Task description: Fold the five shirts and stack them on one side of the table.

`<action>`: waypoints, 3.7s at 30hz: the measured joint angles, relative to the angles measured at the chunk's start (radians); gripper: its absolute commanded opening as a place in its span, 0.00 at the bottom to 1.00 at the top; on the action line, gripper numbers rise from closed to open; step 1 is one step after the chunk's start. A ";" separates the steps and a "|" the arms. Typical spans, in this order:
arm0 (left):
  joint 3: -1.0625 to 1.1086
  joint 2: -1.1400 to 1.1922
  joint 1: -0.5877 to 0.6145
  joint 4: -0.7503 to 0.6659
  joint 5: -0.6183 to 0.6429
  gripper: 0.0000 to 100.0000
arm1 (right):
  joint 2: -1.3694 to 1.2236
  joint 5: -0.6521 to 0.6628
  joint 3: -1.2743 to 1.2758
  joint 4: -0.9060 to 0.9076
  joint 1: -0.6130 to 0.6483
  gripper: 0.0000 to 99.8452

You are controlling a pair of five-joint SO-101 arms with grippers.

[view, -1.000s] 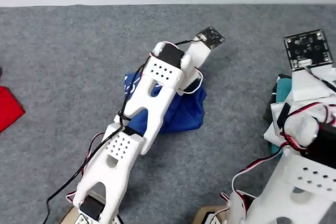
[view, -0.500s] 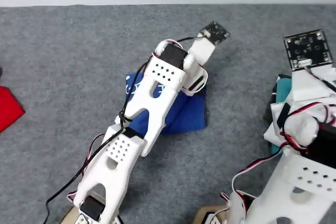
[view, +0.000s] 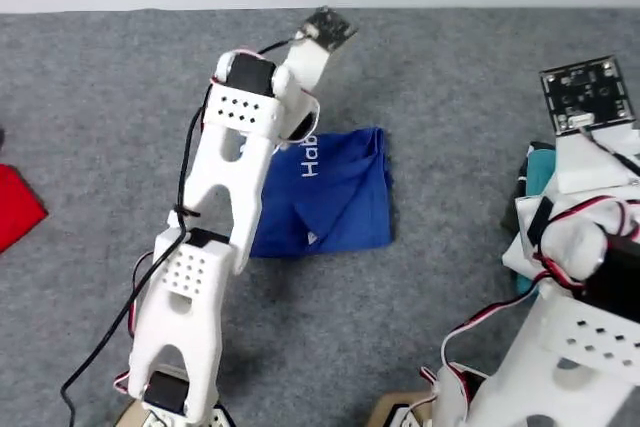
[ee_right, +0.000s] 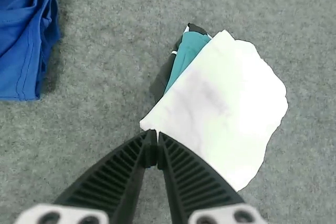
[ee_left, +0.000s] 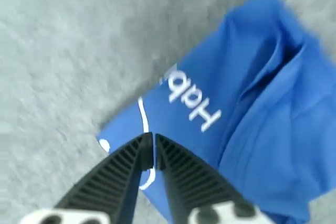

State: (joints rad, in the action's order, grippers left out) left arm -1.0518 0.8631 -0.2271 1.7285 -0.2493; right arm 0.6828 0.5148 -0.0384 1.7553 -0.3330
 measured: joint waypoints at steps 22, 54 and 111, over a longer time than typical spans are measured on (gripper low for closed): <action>0.404 -0.153 -0.319 -0.002 -0.031 0.01 | 0.000 0.000 0.000 0.000 0.000 0.01; 0.598 -0.236 -0.255 -0.006 0.006 0.01 | 0.000 0.000 0.000 0.000 0.000 0.01; 0.796 -1.011 0.684 0.005 0.029 0.01 | -0.726 -0.534 0.186 -0.588 0.641 0.27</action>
State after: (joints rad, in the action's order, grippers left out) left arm -0.2555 -0.1481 0.4572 1.7331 -0.2202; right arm -0.0430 -0.0192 0.1473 1.1676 0.3084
